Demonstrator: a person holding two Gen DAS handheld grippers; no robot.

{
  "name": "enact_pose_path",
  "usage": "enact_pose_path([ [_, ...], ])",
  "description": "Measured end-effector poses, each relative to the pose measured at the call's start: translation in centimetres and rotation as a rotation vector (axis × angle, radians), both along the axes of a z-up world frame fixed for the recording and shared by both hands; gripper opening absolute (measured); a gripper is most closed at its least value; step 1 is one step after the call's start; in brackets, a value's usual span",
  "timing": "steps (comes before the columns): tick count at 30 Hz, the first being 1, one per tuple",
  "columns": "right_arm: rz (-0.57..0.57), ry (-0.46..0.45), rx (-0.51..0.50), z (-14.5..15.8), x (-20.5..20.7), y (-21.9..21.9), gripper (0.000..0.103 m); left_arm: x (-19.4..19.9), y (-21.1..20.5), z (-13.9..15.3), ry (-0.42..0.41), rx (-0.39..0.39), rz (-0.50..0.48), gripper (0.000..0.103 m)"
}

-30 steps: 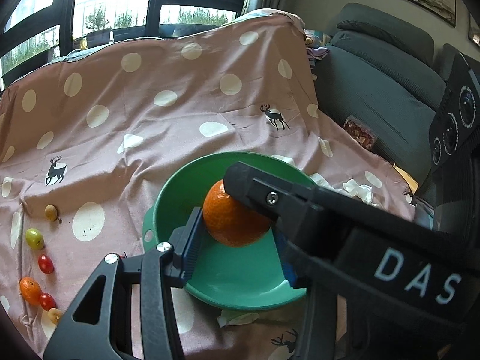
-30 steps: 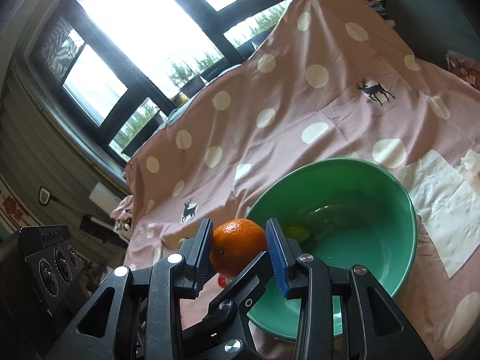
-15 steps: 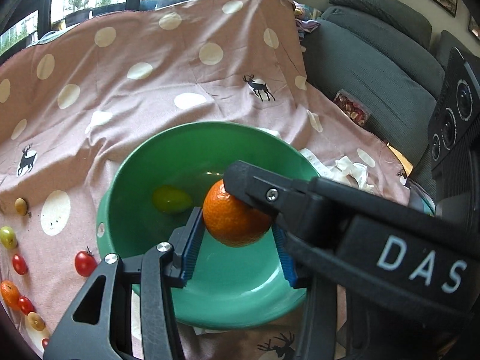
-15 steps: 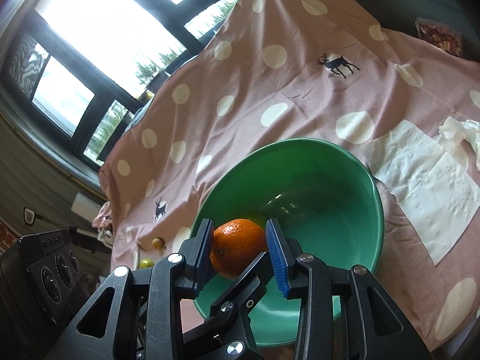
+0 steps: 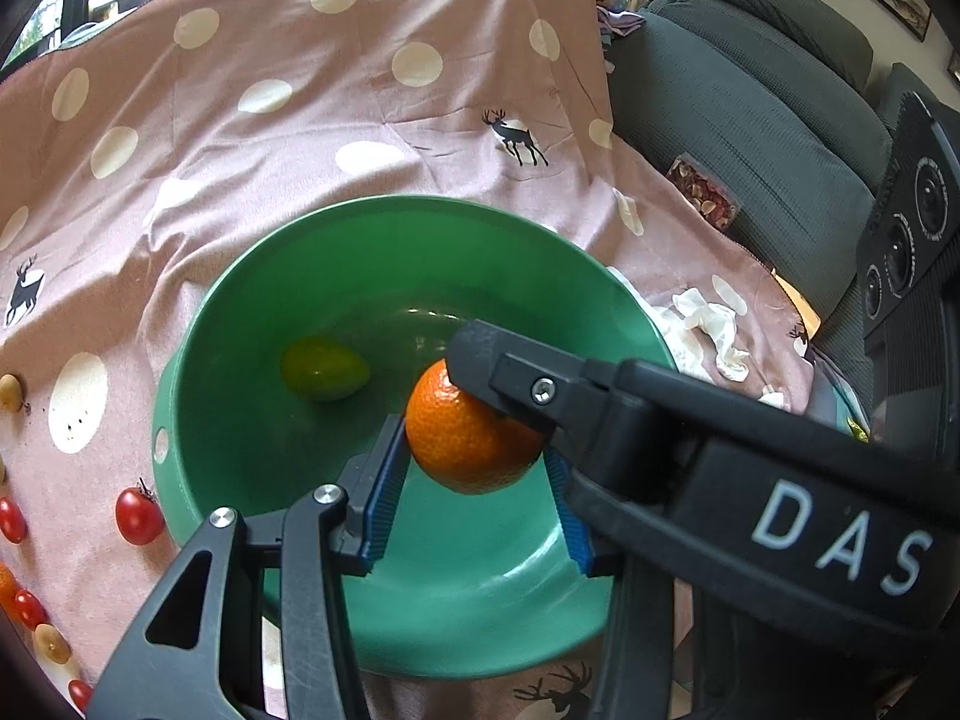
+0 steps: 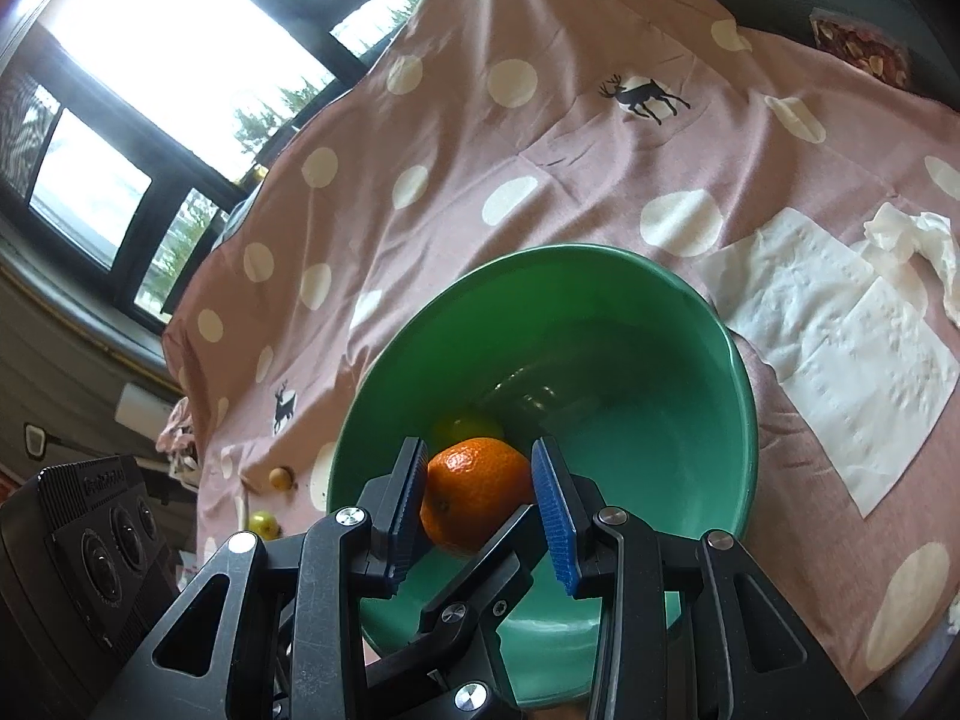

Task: Organize fruits
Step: 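Open the right gripper to drop the orange into the basin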

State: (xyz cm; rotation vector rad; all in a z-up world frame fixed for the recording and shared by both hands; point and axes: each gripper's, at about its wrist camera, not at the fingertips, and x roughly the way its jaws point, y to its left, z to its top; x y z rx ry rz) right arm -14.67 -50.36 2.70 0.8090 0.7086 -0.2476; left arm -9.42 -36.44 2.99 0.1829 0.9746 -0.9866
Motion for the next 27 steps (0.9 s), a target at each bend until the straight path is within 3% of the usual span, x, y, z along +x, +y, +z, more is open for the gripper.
enact_pose_path([
  [9, -0.004, 0.025, -0.012, 0.0, 0.3, 0.3, 0.041, 0.5, -0.1, -0.5, 0.036, 0.010, -0.016, 0.046],
  [15, -0.031, 0.054, -0.050, 0.2, 0.3, 0.5, 0.041, 0.3, 0.2, -0.3, 0.019, 0.022, -0.009, 0.045],
  [22, -0.068, 0.036, -0.121, 1.1, -0.1, 0.6, 0.040, 0.7, 3.9, 1.5, 0.014, -0.040, 0.066, 0.045],
  [27, -0.073, 0.033, -0.164, 1.6, 0.0, 1.1, 0.040, 1.4, 8.0, 3.4, -0.002, -0.054, 0.184, 0.048],
])
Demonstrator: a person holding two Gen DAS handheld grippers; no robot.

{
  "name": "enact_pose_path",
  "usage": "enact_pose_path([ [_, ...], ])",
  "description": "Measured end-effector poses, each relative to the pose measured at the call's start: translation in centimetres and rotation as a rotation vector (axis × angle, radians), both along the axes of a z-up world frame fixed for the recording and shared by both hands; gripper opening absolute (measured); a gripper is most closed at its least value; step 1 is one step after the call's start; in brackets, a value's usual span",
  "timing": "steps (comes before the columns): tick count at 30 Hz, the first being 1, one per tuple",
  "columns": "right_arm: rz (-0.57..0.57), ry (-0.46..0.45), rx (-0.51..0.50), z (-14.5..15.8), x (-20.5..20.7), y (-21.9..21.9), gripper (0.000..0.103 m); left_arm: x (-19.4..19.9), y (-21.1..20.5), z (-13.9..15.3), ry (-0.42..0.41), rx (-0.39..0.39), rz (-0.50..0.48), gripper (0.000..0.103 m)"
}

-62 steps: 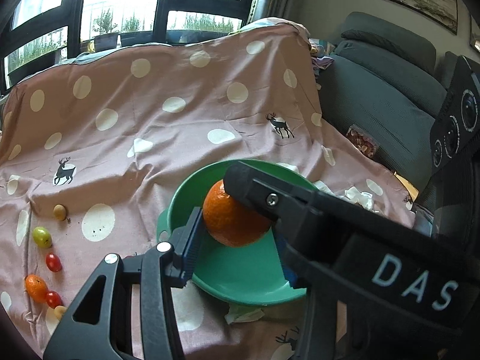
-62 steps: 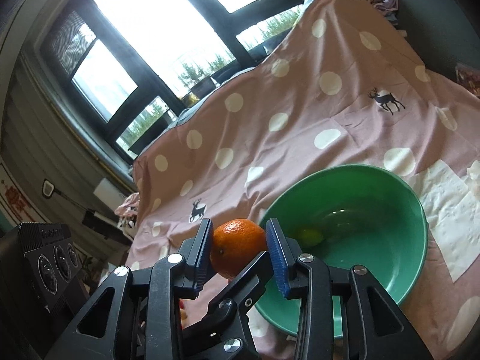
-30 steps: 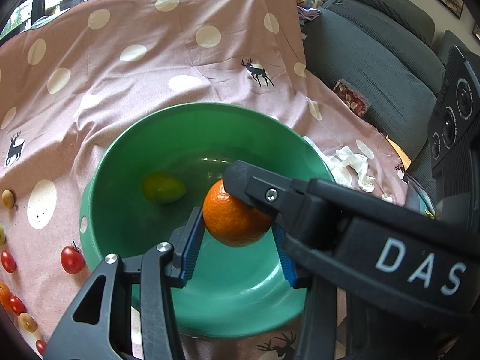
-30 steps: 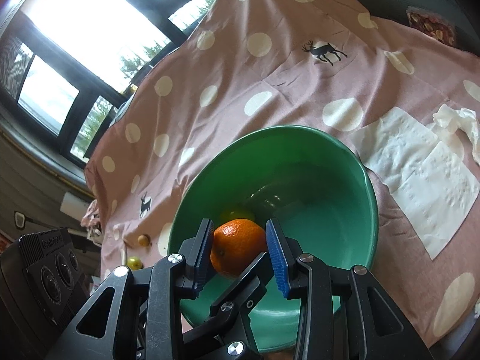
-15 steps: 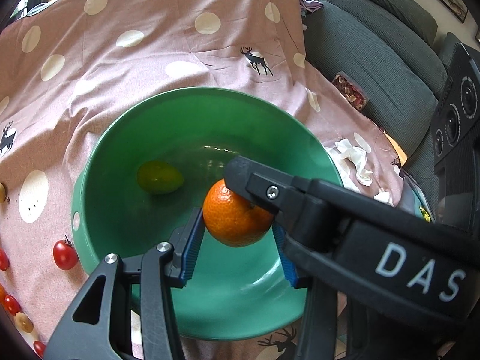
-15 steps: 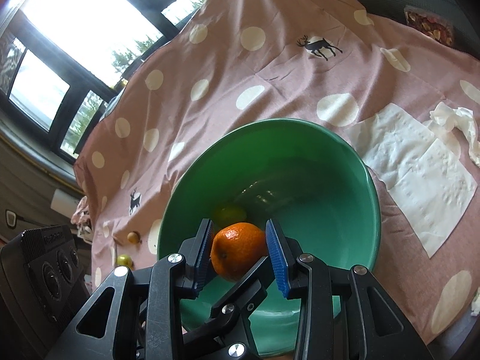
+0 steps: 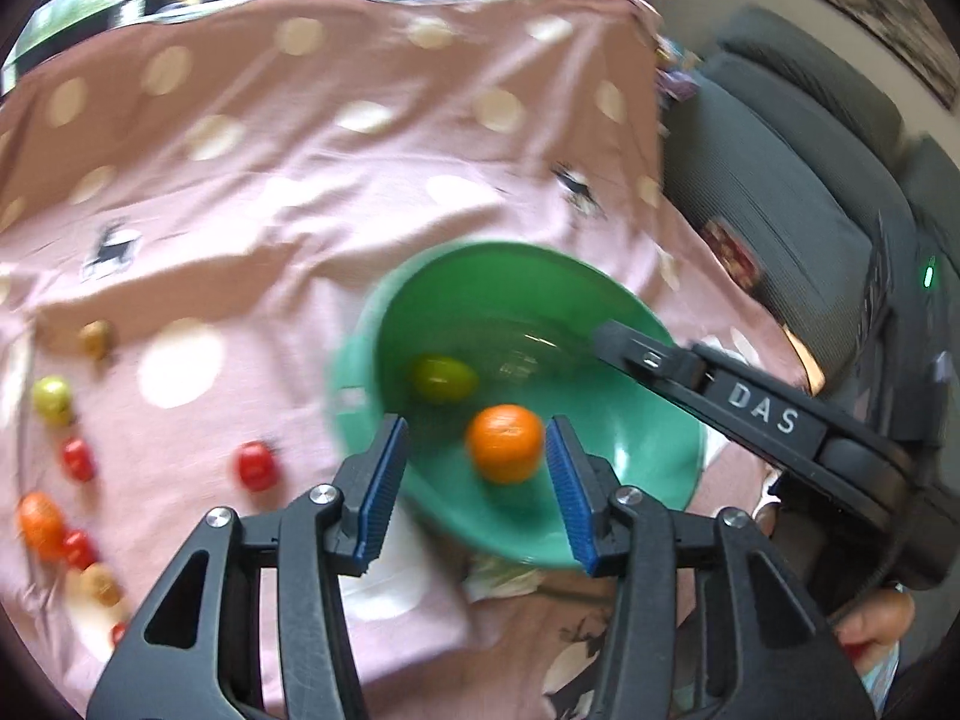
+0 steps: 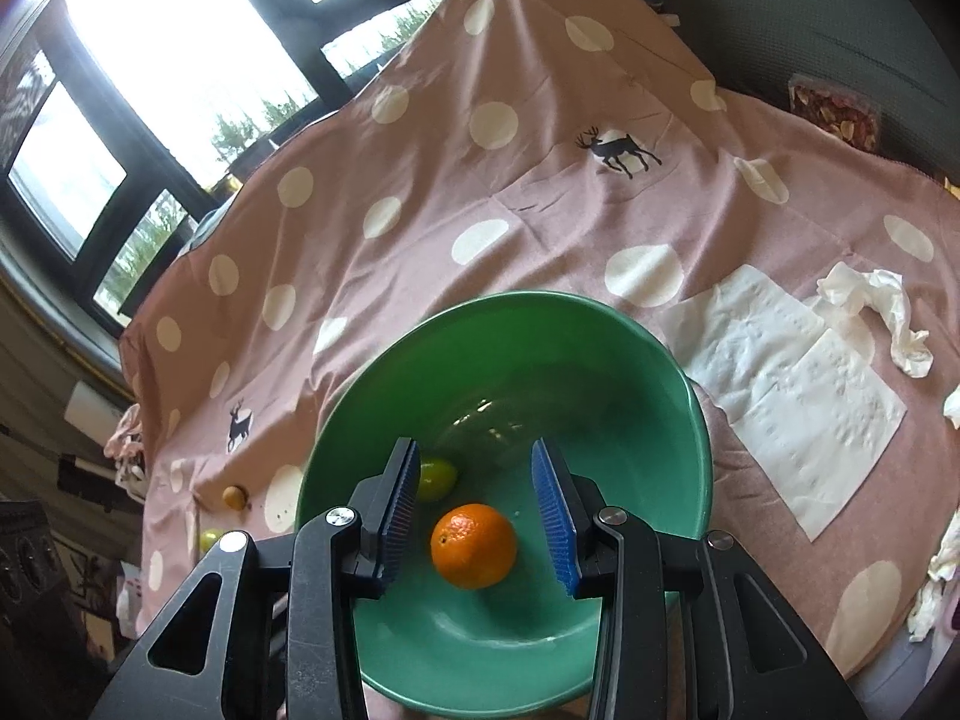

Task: Organize fruits
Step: 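Open the right gripper to drop the orange into the basin, then move the right tool back toward the green-yellow fruit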

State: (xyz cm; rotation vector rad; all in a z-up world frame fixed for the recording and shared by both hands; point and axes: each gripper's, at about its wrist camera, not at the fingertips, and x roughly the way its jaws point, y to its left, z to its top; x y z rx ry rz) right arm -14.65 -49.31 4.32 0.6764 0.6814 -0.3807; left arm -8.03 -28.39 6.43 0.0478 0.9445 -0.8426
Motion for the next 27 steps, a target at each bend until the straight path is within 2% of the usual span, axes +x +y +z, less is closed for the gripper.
enact_pose_path([
  [3, 0.009, -0.002, -0.007, 0.2, 0.1, 0.3, 0.040, 0.4, 3.0, 1.0, -0.011, -0.019, 0.058, 0.049],
  [6, 0.013, -0.007, -0.027, 0.6, 0.0, 0.9, 0.041, 0.9, 6.4, 1.6, -0.029, -0.030, 0.148, 0.056],
  [9, 0.033, -0.016, -0.050, 1.0, 0.3, 1.6, 0.047, 1.5, 9.8, 1.9, -0.047, -0.038, 0.242, 0.060],
  [11, 0.043, -0.017, -0.065, 1.1, 0.6, 2.1, 0.051, 1.9, 12.0, 1.7, -0.048, -0.053, 0.302, 0.064],
  [13, 0.053, -0.013, -0.088, 1.3, 1.0, 2.8, 0.053, 2.4, 14.5, 1.4, -0.045, -0.077, 0.366, 0.075],
  [17, 0.084, 0.005, -0.146, 1.6, 2.0, 4.6, 0.059, 3.7, 18.2, 0.2, -0.022, -0.088, 0.466, 0.079],
  [23, 0.147, 0.004, -0.219, 2.0, 3.6, 7.5, 0.059, 5.5, 22.6, -1.6, -0.013, -0.060, 0.614, 0.080],
  [27, 0.210, 0.005, -0.251, 1.7, 4.8, 9.8, 0.059, 6.2, 24.8, -2.8, 0.030, -0.071, 0.699, 0.080],
])
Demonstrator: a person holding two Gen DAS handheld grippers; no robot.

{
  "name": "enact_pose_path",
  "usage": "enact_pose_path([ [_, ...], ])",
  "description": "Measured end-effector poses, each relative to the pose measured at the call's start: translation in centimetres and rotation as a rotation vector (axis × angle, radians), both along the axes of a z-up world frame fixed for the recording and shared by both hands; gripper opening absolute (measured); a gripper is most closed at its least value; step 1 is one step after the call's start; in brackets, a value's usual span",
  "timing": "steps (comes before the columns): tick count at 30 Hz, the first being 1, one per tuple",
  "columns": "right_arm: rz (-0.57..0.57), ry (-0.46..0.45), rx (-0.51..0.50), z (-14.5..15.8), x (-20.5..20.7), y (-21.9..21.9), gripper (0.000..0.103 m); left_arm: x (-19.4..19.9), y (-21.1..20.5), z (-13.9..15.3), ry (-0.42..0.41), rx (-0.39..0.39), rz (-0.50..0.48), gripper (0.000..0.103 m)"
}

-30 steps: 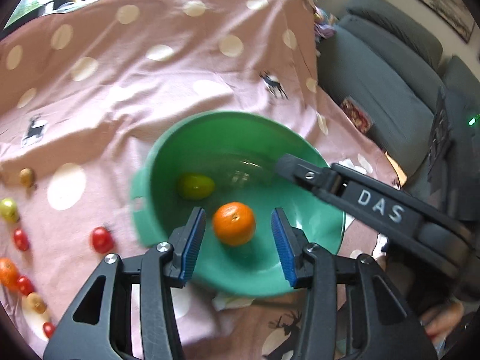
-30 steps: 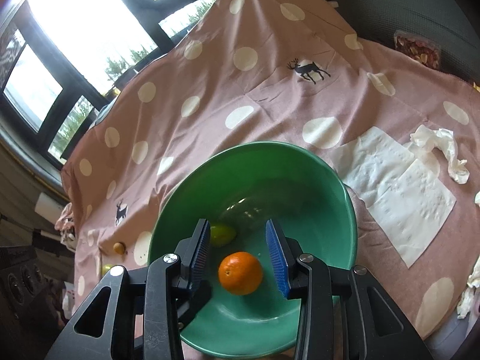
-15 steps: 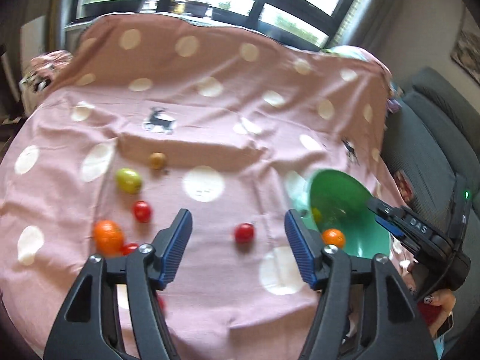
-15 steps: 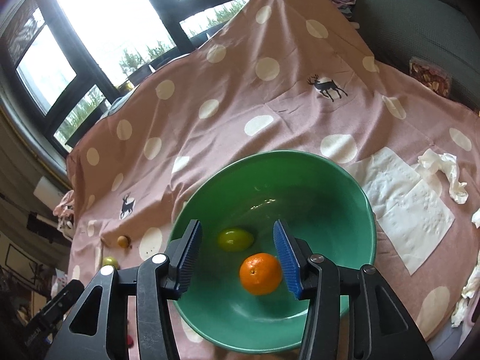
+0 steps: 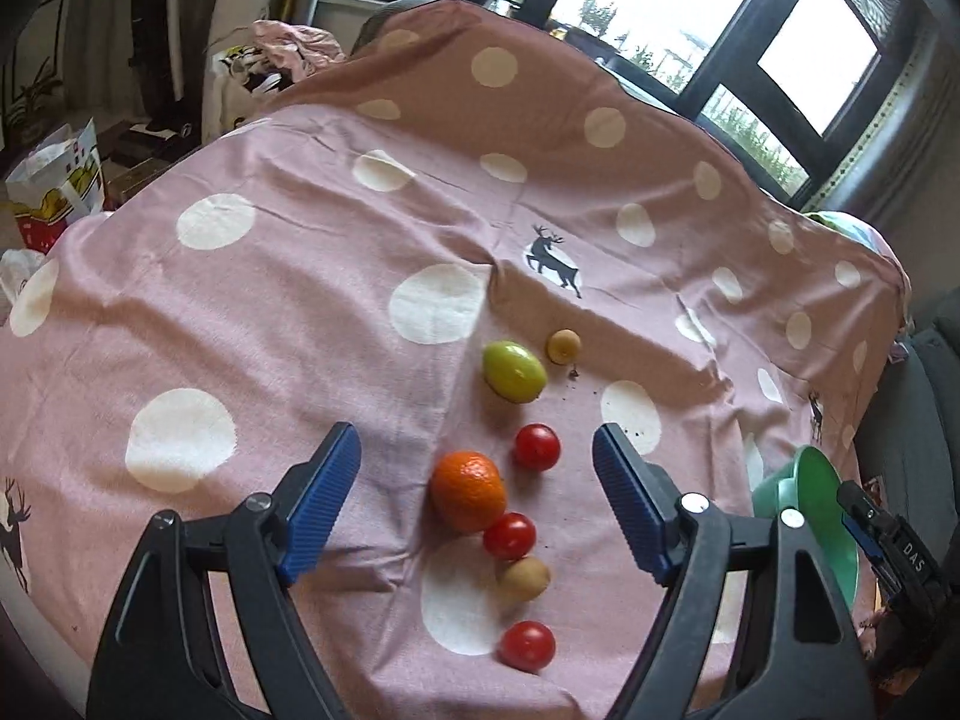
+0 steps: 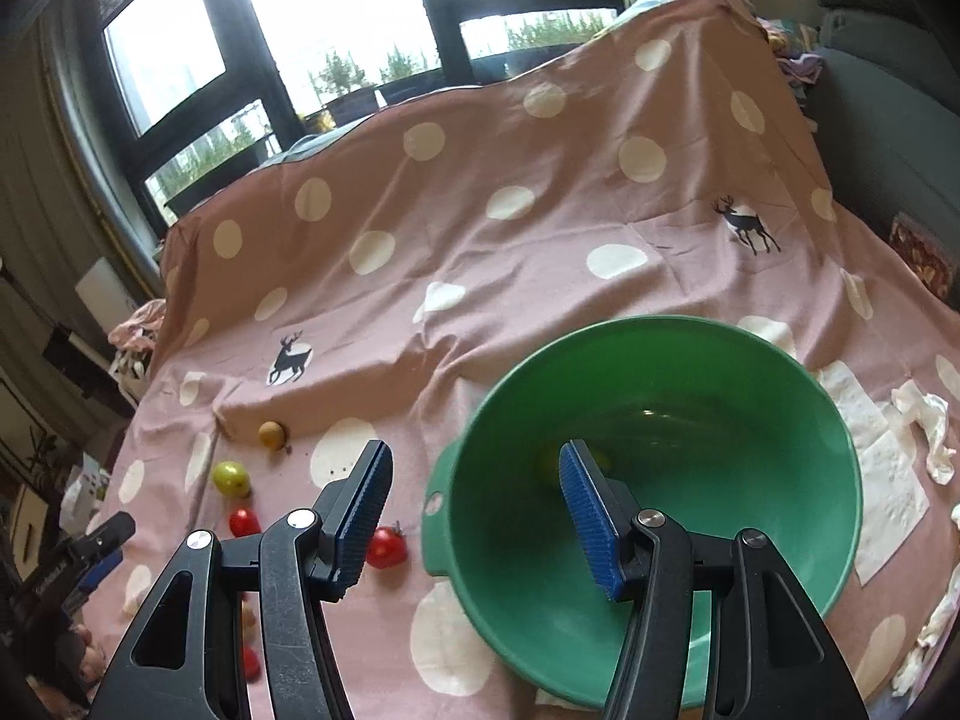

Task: Organize fruits
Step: 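Move the right tool back toward the green-yellow fruit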

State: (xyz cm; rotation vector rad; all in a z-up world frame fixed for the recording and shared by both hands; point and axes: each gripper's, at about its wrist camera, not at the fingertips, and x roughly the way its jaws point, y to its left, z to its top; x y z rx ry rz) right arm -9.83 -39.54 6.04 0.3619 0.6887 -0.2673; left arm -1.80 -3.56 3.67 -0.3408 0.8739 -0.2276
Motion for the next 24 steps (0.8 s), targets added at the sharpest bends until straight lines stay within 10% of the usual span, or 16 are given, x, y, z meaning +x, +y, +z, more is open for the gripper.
enact_pose_path([
  [20, 0.283, 0.105, -0.097, -1.8, 6.3, 10.4, 0.059, 1.3, 3.9, -0.9, 0.031, -0.051, 0.143, 0.081],
  [24, 0.379, 0.160, 0.017, -2.3, 10.2, 11.6, 0.059, 1.5, 4.5, -1.1, 0.043, -0.051, 0.168, 0.081],
])
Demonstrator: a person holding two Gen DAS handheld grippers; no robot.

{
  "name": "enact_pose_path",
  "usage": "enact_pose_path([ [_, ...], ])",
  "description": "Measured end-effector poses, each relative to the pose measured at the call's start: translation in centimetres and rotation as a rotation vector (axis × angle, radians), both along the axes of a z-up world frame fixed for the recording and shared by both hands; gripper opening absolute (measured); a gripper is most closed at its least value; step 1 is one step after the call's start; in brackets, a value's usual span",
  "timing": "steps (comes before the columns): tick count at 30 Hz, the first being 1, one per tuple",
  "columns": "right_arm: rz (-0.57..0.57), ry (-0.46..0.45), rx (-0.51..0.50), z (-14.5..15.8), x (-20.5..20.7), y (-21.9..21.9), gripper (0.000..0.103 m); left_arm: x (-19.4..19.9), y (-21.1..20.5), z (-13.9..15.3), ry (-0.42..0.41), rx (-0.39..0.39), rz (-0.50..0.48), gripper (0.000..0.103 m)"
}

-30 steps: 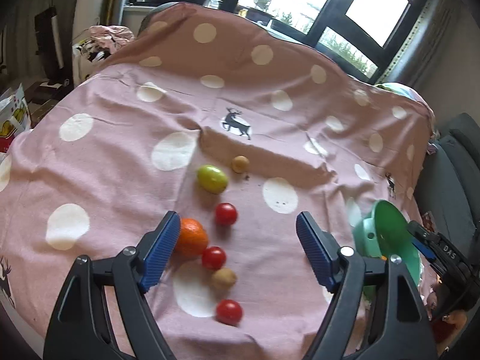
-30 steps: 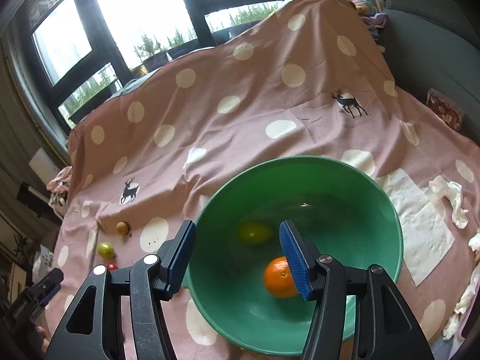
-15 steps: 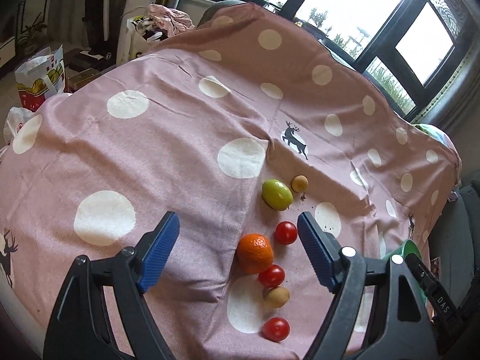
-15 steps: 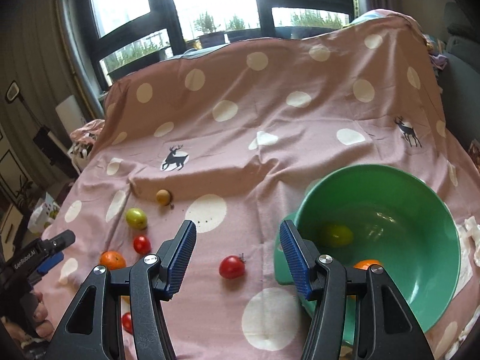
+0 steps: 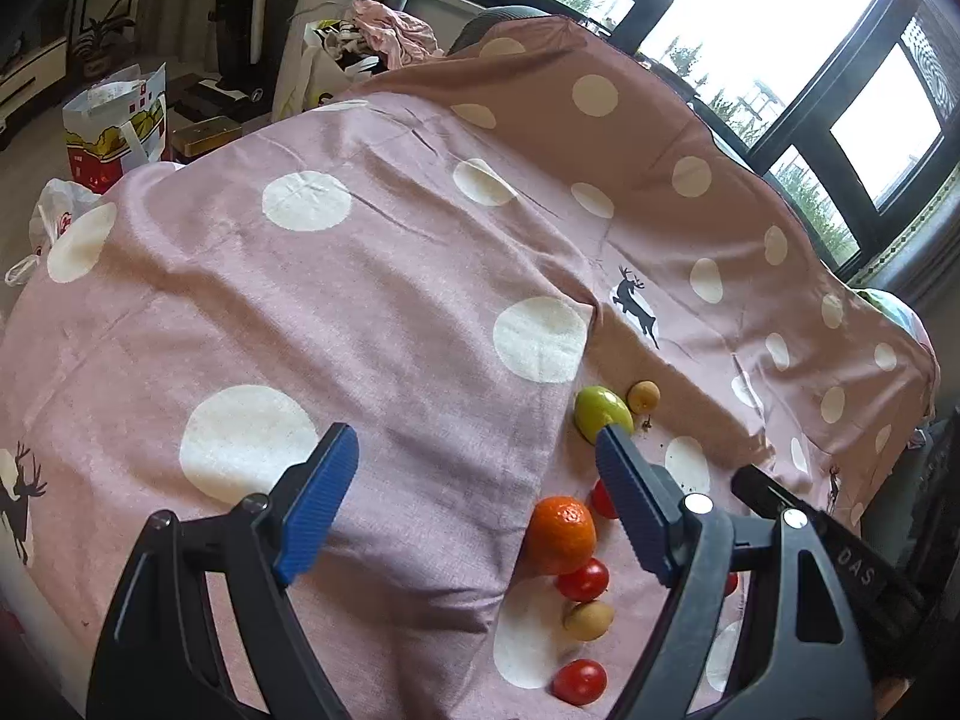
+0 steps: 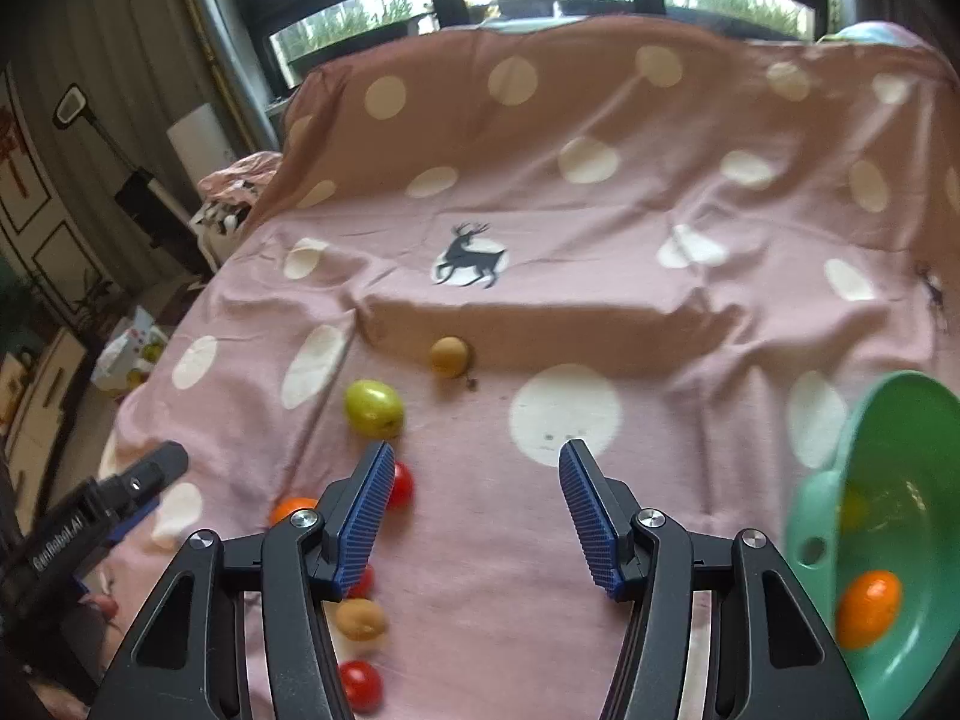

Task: Organize fruits
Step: 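Move the right tool back toward the green-yellow fruit, then close the right gripper on the green-yellow fruit and lift it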

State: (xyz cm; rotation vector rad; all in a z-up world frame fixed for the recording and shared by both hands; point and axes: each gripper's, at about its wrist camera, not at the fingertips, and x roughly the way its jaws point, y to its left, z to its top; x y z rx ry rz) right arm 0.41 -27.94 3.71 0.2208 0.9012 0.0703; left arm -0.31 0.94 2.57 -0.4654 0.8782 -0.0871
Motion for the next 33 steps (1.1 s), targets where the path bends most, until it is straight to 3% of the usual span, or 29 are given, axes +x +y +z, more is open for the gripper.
enact_pose_path([
  [3, -0.001, 0.068, 0.087, -1.5, 3.4, 0.7, 0.059, 0.1, 0.3, -0.1, 0.005, 0.002, 0.014, 0.081],
  [7, 0.056, 0.109, 0.123, -3.9, 6.1, 2.9, 0.055, 0.4, 0.9, -0.4, 0.027, -0.001, 0.033, 0.081],
  [10, 0.058, 0.144, 0.088, -5.3, 7.6, 4.4, 0.052, 0.4, 1.1, -0.4, 0.035, -0.011, 0.039, 0.081],
  [16, 0.103, 0.126, 0.077, -6.2, 8.6, 5.7, 0.041, 0.4, 0.6, -0.3, 0.037, -0.026, 0.008, 0.081],
  [24, 0.070, 0.084, 0.093, -4.6, 6.6, 4.2, 0.039, -0.1, -1.6, 0.0, 0.018, -0.042, -0.075, 0.080],
  [29, 0.022, 0.070, 0.128, -1.8, 2.7, 1.5, 0.039, -0.6, -3.8, 0.4, 0.000, -0.030, -0.158, 0.079],
  [33, -0.048, 0.114, 0.150, -2.0, -1.4, -0.7, 0.039, -0.9, -5.5, 0.3, 0.008, -0.020, -0.210, 0.075],
])
